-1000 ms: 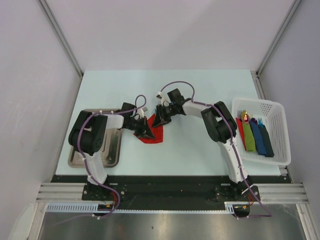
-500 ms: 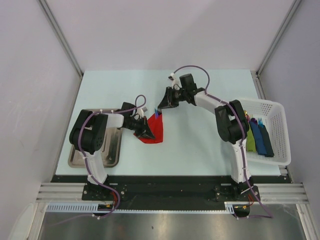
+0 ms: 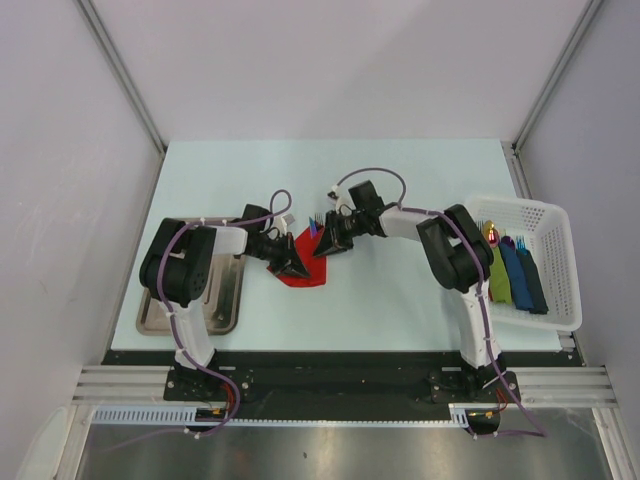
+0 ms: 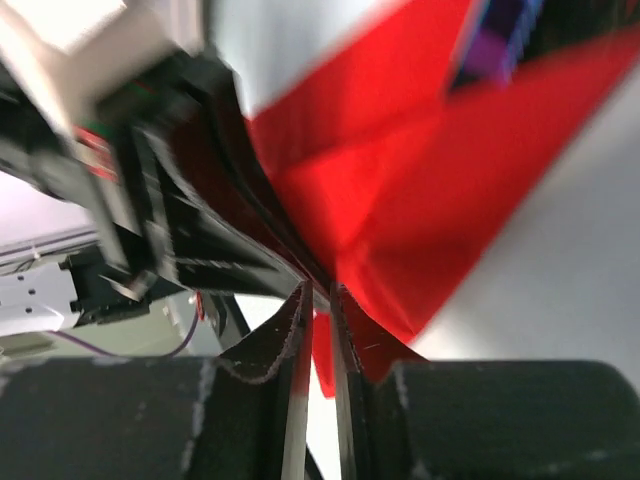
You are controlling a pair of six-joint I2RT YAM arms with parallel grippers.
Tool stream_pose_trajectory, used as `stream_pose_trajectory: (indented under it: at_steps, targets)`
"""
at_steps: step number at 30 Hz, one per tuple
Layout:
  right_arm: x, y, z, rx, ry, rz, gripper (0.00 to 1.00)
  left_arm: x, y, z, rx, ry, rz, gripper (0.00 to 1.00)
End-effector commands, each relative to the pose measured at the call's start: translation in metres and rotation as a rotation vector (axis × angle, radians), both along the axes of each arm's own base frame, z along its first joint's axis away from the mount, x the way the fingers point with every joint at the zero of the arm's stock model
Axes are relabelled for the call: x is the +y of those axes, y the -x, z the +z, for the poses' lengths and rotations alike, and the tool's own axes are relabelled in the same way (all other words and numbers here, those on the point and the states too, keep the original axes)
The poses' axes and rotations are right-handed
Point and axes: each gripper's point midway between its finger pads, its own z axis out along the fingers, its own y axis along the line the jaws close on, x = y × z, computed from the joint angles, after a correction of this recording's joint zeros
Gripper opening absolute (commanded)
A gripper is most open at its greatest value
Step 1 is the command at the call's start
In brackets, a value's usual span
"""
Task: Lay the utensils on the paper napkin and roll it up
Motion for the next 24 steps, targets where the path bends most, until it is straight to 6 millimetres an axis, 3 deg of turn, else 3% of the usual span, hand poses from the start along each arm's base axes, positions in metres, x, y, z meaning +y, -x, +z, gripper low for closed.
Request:
stream_pose_trajectory:
  at_steps: [1,4,8,10,15,18,20,24]
  targets:
    - [0.006,0.024,0.024,-0.008,-0.071,0.049,0.17,0.024,0.011,-0.041,0.037,-0.173,0.012,0.00]
    - [0.001,0.041,-0.001,0.046,-0.036,0.055,0.17,0.024,0.013,-0.043,0.045,-0.176,0.017,0.00]
    - [-0.004,0.045,-0.022,0.063,-0.007,0.064,0.17,0.025,0.014,-0.045,0.046,-0.177,0.022,0.00]
    - [-0.005,0.044,-0.021,0.064,-0.010,0.065,0.18,0.026,0.015,-0.045,0.045,-0.182,0.024,0.00]
    - [0.001,0.044,0.025,0.018,-0.109,0.089,0.21,0.026,0.014,-0.045,0.038,-0.183,0.025,0.00]
    - [0.004,0.055,0.041,0.007,-0.153,0.118,0.21,0.025,0.012,-0.044,0.032,-0.181,0.027,0.00]
    - [0.005,0.062,0.043,0.009,-0.161,0.135,0.21,0.025,0.011,-0.043,0.026,-0.183,0.026,0.00]
    - [0.002,0.073,0.018,0.104,-0.142,0.131,0.21,0.027,0.014,-0.045,0.029,-0.187,0.022,0.00]
